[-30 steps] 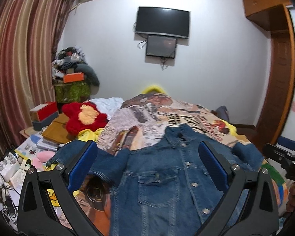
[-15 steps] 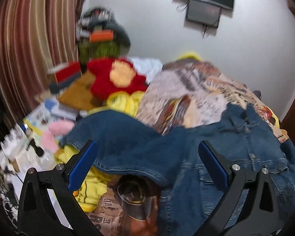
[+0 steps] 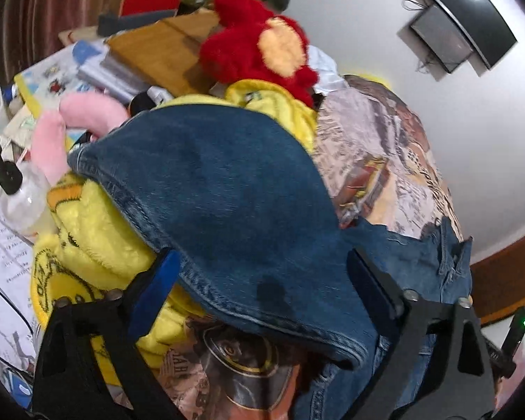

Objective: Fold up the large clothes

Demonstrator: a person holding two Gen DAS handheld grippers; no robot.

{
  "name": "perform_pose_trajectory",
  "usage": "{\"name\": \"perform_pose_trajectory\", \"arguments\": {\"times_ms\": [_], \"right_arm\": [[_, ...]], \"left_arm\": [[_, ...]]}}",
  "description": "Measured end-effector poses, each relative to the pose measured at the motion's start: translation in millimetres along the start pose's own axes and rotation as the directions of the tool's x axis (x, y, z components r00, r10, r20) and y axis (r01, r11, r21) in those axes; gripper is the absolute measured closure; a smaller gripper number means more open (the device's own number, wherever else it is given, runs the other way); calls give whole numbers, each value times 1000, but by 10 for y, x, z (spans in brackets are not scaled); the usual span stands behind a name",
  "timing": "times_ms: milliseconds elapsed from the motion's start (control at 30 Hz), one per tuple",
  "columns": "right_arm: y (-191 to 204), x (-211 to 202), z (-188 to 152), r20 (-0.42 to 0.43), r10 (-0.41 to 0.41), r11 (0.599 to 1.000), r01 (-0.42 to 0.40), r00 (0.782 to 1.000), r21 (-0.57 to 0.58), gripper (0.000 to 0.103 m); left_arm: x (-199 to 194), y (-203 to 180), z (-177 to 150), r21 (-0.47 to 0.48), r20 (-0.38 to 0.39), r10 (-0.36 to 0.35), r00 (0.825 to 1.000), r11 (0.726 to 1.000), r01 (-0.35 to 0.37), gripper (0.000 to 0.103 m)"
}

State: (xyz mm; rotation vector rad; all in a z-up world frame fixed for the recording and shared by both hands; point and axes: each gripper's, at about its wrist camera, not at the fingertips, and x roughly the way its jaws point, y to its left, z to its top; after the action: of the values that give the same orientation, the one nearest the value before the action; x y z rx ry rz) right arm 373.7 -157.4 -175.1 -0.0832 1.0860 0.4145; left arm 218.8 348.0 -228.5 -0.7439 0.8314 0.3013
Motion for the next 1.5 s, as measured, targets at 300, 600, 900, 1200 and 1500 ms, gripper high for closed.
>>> {"name": "perform_pose_trajectory", "arguments": {"times_ms": [300,600,900,1200,1500], "right_arm": [[-72,131,-106,-64,55,997,-51,996,60,0],[-90,31,-157,-75,64,996,-59,995,63,0],[-207,-421,-104,5,68,994,-69,998,81,0],[-453,-842,-166,76,36,995,-43,996,90,0],[-883,-1125,-342,107,-33,986,15,994,166,0]], "left_arm": [[147,334,-3,-67,-54,55,997,996,-59,32],[-9,14,121,39,13,183,983,982,-183,94],[-646,-982,210,263,212,135,968,946,-190,99],[-569,-2214,-77,456,144,-104,984,890,27,99],[134,-2898,-1140,578,-162,-138,977,789,207,99]]}}
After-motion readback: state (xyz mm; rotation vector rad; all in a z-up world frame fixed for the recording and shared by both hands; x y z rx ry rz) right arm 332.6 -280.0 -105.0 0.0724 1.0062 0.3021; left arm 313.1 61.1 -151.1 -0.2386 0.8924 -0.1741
